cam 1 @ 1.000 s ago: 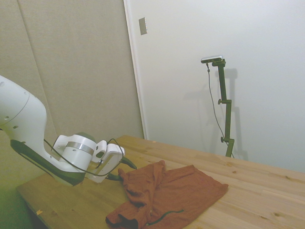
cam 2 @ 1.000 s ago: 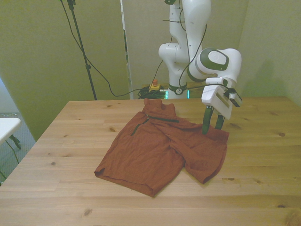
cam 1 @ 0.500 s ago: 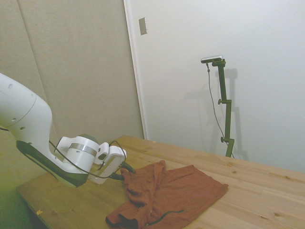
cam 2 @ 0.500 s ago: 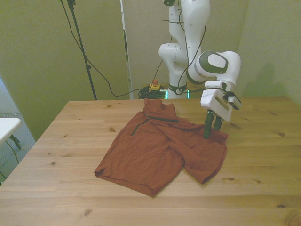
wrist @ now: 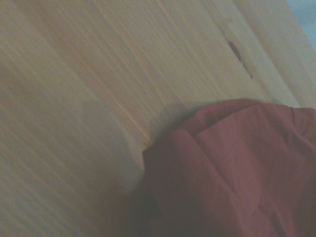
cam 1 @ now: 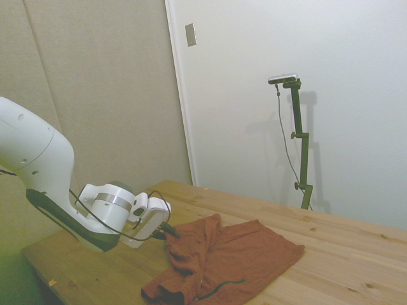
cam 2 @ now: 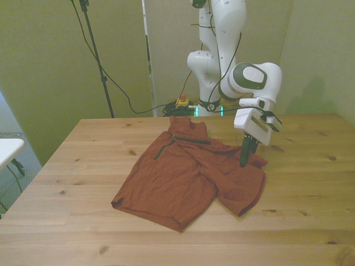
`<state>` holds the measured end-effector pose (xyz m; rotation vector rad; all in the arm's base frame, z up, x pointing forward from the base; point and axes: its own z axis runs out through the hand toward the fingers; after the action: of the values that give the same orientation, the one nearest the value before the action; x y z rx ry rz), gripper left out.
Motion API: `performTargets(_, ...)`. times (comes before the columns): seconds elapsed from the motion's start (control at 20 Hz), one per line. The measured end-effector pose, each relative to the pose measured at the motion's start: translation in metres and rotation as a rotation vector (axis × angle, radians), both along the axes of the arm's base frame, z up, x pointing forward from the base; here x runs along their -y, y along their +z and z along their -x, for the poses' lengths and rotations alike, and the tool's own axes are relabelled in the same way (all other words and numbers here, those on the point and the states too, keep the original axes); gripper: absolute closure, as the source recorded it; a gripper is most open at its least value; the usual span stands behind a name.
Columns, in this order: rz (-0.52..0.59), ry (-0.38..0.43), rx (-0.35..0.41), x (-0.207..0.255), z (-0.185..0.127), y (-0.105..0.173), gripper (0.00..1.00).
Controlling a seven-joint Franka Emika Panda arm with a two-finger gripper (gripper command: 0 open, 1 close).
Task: Fold the shorts
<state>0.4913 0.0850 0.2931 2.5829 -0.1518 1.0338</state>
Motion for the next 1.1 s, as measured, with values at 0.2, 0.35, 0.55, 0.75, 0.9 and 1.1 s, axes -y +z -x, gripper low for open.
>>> performTargets(0.2, -0.007, -0.007, 0.001, 0.001, 0.0, -0.001, 1.0)
performTargets(0.35, -0.017, -0.014, 0.006, 0.001, 0.0, 0.0, 1.0)
performTargets(0.55, -0.08, -0.074, 0.025, 0.011, -0.007, 0.014, 1.0)
performTargets(0.75, -0.135, -0.161, 0.109, 0.047, -0.022, 0.063, 1.0)
performTargets(0.9, -0.151, -0.24, 0.154, 0.084, -0.026, 0.093, 1.0)
performTargets(1.1, -0.214, -0.34, 0.17, 0.156, -0.038, 0.115, 1.0)
